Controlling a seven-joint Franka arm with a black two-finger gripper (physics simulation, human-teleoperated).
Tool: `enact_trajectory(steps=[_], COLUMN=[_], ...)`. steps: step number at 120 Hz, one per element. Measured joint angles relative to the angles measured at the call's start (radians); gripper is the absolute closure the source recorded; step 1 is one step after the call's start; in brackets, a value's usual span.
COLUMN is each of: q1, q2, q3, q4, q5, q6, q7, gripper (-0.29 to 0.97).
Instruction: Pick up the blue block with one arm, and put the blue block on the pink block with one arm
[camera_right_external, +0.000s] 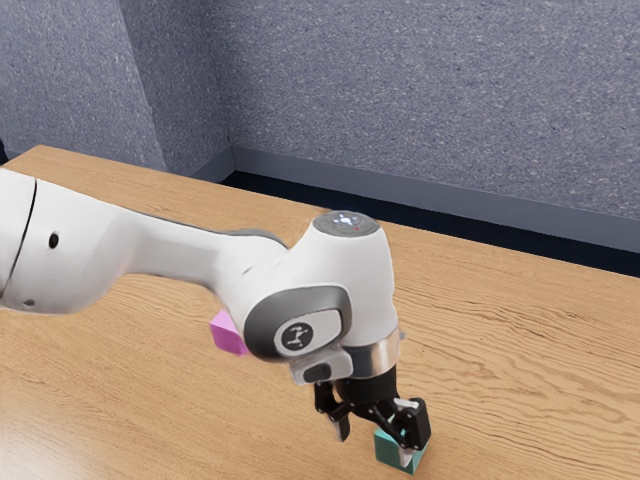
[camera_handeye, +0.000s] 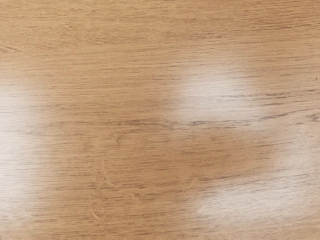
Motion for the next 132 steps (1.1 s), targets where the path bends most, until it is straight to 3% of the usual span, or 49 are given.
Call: enact_trajectory(steps=[39,73,96,132], q1=[-0.01,-0.009,-0.01,-0.01], q2=[0.079,0.123,0.163,0.177], q3=[-0.007,0.036,0.04,0.041], q4=[0.016,0.014,0.033,0.037], q5=[0.172,0.139,0.186,0.201], q6=[0.097,0.206,0.244,0.221], q7=[-0.114,-0.186,-0.189,-0.127], gripper=[0.0,0.0,0.0,0.0])
